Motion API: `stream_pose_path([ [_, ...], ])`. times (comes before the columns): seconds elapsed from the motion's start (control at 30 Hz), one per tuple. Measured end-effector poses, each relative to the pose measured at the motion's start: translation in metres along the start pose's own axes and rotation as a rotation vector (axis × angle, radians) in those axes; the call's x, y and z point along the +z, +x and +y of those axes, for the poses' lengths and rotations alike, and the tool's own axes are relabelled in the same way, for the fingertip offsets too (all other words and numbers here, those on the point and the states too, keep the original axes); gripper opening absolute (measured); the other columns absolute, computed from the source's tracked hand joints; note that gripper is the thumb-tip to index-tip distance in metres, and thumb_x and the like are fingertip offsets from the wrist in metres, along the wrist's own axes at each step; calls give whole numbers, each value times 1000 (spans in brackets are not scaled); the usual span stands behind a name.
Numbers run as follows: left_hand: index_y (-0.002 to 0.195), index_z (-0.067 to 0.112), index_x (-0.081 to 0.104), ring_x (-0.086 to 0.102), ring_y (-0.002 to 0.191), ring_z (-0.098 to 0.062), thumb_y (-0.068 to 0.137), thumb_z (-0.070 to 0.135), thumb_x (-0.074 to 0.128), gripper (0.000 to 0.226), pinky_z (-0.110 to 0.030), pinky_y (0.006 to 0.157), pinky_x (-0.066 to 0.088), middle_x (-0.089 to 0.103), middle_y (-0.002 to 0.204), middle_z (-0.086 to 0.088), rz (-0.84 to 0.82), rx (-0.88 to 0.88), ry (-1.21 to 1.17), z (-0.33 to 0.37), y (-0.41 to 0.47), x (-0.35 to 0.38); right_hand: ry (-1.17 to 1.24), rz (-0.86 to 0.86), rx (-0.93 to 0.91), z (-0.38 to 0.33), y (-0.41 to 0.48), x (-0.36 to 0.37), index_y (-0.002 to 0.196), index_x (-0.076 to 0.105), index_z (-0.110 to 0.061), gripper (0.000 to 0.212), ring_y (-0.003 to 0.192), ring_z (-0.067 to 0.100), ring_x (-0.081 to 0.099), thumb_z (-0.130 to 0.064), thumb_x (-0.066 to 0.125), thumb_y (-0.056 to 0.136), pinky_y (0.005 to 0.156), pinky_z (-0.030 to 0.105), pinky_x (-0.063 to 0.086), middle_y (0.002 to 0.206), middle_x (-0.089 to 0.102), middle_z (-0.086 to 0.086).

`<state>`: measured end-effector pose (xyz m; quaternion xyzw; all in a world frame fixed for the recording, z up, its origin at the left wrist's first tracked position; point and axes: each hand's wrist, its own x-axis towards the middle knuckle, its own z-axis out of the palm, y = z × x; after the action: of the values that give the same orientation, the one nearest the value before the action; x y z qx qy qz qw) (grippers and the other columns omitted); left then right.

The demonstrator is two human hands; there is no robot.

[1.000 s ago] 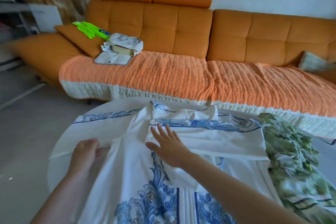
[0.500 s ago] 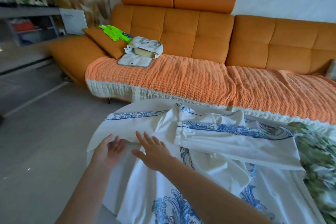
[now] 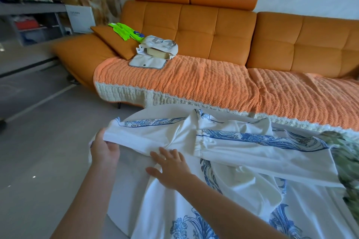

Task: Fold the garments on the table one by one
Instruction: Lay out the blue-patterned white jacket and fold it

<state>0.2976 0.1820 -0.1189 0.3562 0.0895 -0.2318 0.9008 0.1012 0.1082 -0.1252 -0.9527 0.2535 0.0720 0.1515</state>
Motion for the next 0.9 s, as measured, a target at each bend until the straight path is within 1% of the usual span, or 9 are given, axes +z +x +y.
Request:
stream_pose_path([
  [0.1,93,11,51,62,88,-18,75,8,65,23,-30,82,51,62,102,-8,-32,57,89,0,10,4,63,-10,26,1,0,-1,148,15,-36,76,144,26,5,-74,8,82,116,40,2,159,5,-4],
  [0.2,136,8,38,61,104,-21,87,4,56,52,-32,75,55,54,132,-10,-88,47,185,-6,-4,22,293,49,18,12,7,-8,148,24,-24,48,134,24,31,-27,23,100,110,39,19,157,16,5],
  [0.27,146,20,26,52,118,-21,90,0,50,64,-38,95,46,46,138,-3,-179,194,326,-17,-25,38,718,111,50,23,0,-23,147,29,-18,50,119,18,45,-15,26,97,108,36,29,152,29,12],
  [0.4,138,18,39,40,121,-6,97,29,44,43,-11,98,30,39,131,14,-661,464,1118,-71,-85,70,1241,540,171,64,-46,-64,146,31,-28,51,135,7,33,-47,32,99,114,34,25,148,34,-13],
  [0.47,133,29,44,35,133,-13,86,63,47,58,-27,111,29,45,135,10,-982,519,1463,-110,-101,64,1364,655,203,94,-69,-69,143,36,-28,46,129,9,41,-44,32,100,108,36,32,140,40,-14],
  [0.53,146,41,15,-4,143,-13,99,23,34,54,-48,114,4,8,156,13,-1333,570,1707,-147,-111,64,1481,771,313,125,-84,-66,130,49,-20,35,124,17,47,-33,36,100,102,37,39,127,49,-4],
  [0.6,145,48,0,-16,143,-16,97,1,28,73,-60,110,0,-8,156,13,-1315,631,1997,-174,-125,54,1665,845,504,153,-95,-59,101,58,-12,25,109,26,56,-23,36,100,86,35,49,109,56,6],
  [0.73,132,42,43,36,135,-14,88,36,31,46,-61,89,45,50,139,8,-1206,895,2109,-174,-132,25,1948,871,670,194,-114,-58,123,47,-6,39,78,26,57,-34,37,97,49,31,56,94,54,12],
  [0.9,131,38,49,36,134,-15,90,44,32,45,-51,113,13,44,143,5,-1148,904,2009,-178,-135,23,1741,797,787,222,-118,-71,107,51,-12,43,87,27,61,-42,68,80,64,39,54,97,57,11],
])
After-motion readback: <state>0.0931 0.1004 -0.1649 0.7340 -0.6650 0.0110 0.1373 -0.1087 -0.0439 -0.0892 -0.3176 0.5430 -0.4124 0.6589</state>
